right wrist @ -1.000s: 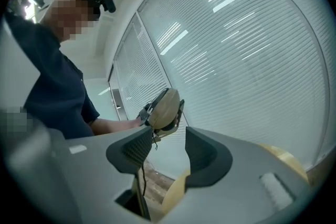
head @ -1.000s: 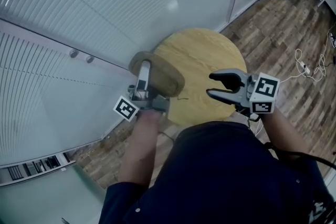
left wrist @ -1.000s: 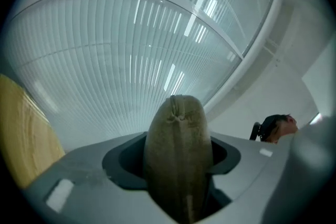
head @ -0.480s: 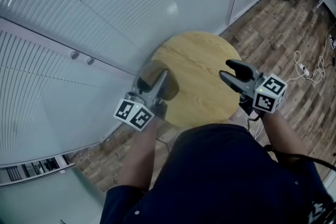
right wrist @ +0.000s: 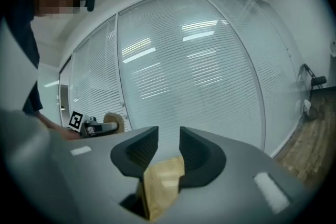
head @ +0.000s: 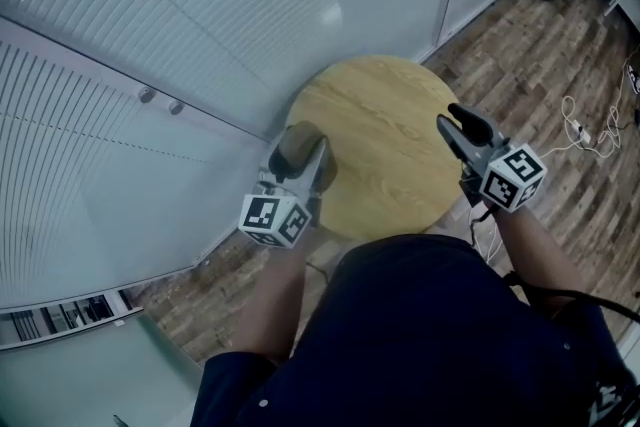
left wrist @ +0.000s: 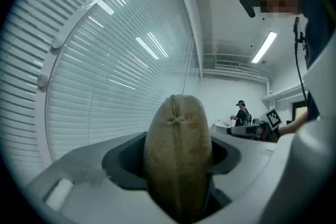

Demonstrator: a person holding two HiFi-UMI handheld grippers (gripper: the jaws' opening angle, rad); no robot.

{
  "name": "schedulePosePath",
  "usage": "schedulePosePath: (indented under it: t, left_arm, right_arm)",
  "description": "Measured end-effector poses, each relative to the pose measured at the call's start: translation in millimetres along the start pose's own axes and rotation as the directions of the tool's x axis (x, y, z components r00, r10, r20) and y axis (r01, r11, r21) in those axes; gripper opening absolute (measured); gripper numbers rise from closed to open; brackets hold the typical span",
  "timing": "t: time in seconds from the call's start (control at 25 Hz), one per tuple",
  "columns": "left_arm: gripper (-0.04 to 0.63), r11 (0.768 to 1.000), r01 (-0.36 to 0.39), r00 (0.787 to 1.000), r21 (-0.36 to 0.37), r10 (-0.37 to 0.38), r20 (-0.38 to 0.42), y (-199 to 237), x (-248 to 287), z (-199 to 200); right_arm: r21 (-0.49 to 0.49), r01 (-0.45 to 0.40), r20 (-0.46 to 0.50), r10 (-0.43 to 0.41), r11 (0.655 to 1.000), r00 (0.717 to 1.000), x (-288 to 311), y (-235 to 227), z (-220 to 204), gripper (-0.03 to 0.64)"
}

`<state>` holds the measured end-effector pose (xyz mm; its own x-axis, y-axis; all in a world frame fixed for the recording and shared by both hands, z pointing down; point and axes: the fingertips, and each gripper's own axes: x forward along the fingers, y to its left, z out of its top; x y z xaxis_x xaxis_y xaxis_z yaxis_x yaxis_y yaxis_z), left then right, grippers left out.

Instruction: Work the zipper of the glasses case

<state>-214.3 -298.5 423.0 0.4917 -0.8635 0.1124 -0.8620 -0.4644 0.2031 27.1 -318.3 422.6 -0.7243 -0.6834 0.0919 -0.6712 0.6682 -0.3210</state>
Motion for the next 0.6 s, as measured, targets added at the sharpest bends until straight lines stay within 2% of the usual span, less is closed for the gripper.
schedulePosePath:
  t: [0.12, 0.24, 0.36, 0.6]
  left_arm:
    - [0.298, 0.999, -0.023, 0.999, 0.033, 0.024, -0.032, 2.9, -7.3, -15.5]
    - [0.299, 0.997, -0.028, 0.997, 0.066, 0.033, -0.066, 7.7, -12.3, -36.4]
    - [0.299, 0.998, -0.012, 0.996, 0.059, 0.017, -0.086, 9.0, -15.6, -49.7]
    - [0.299, 0.997, 0.014, 0.996, 0.072, -0.007, -0.092, 3.1, -9.4, -50.7]
  right_arm:
    - [-0.011, 0.064, 0.041, -0.063, 0.998, 0.997, -10.4, -17.2, -6.0, 0.078]
    - [-0.021, 0.037, 0.073, -0.035, 0.999, 0.997, -14.6, -16.5, -16.4, 0.013]
    - [-0.026, 0.023, 0.07, -0.022, 0.999, 0.997, -15.4, -13.5, -26.7, 0.008]
    - [-0.019, 0.058, 0.034, -0.057, 0.998, 0.998, -13.6, -22.7, -37.7, 0.008]
